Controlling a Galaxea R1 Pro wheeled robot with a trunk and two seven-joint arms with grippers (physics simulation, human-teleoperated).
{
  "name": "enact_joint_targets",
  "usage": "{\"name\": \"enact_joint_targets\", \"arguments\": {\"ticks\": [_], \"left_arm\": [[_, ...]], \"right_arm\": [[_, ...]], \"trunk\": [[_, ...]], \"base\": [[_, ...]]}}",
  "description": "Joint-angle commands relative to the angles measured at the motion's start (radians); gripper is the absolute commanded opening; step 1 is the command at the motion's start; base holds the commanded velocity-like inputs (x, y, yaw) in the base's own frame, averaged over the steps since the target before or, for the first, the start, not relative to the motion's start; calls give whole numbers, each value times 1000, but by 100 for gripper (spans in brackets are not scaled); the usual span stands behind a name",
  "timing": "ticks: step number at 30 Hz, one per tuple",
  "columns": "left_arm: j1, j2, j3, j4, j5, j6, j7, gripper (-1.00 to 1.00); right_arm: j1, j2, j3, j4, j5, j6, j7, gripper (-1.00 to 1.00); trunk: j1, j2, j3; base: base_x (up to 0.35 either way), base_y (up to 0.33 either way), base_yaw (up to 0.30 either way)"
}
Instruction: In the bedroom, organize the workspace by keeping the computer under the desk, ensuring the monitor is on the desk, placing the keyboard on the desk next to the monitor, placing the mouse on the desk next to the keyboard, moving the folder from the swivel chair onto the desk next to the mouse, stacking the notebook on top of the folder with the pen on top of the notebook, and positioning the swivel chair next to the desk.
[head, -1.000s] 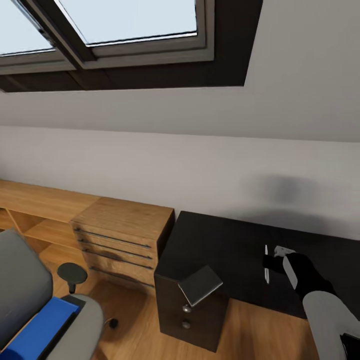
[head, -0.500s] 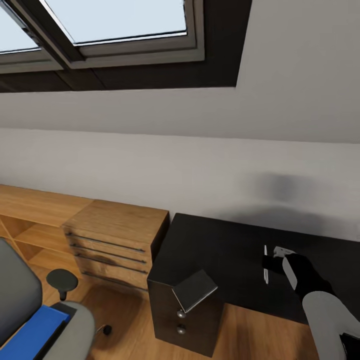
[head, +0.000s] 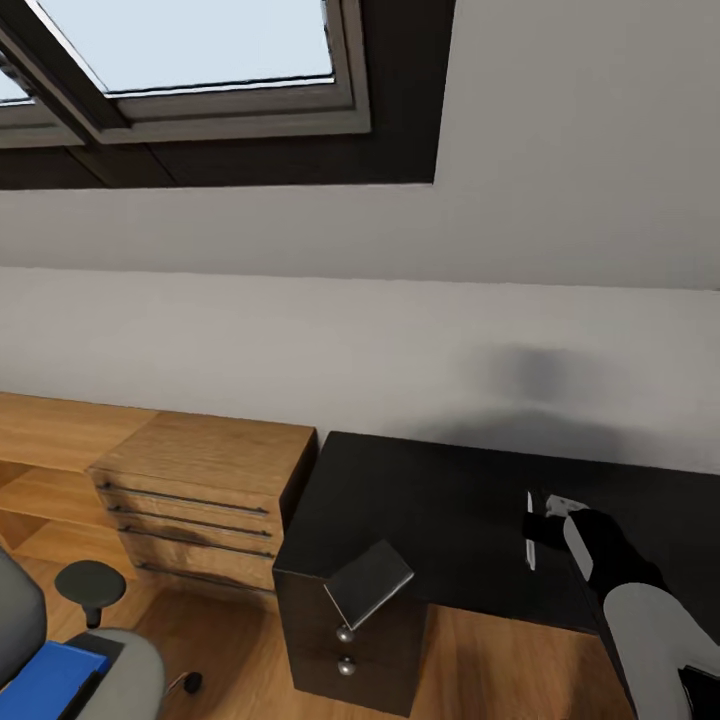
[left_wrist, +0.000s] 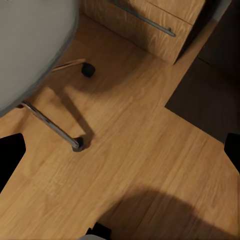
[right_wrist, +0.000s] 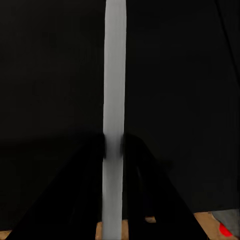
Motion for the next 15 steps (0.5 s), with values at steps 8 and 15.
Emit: {"name": "enact_joint_targets", "arguments": {"ticks": [8,15], "left_arm": [[-1,0,-3,0,1,-3,3,100],[-1,0,-4,0,1,-3,2,100]], "right_arm": [[-1,2,-5,17,7,3,5,-100],[-1,3,-3,17,11,-6,2,-100]], "trunk": [[1,-2,6],[1,-2,8]], "base": [[4,-44,-173],[42,-144,-35]]}}
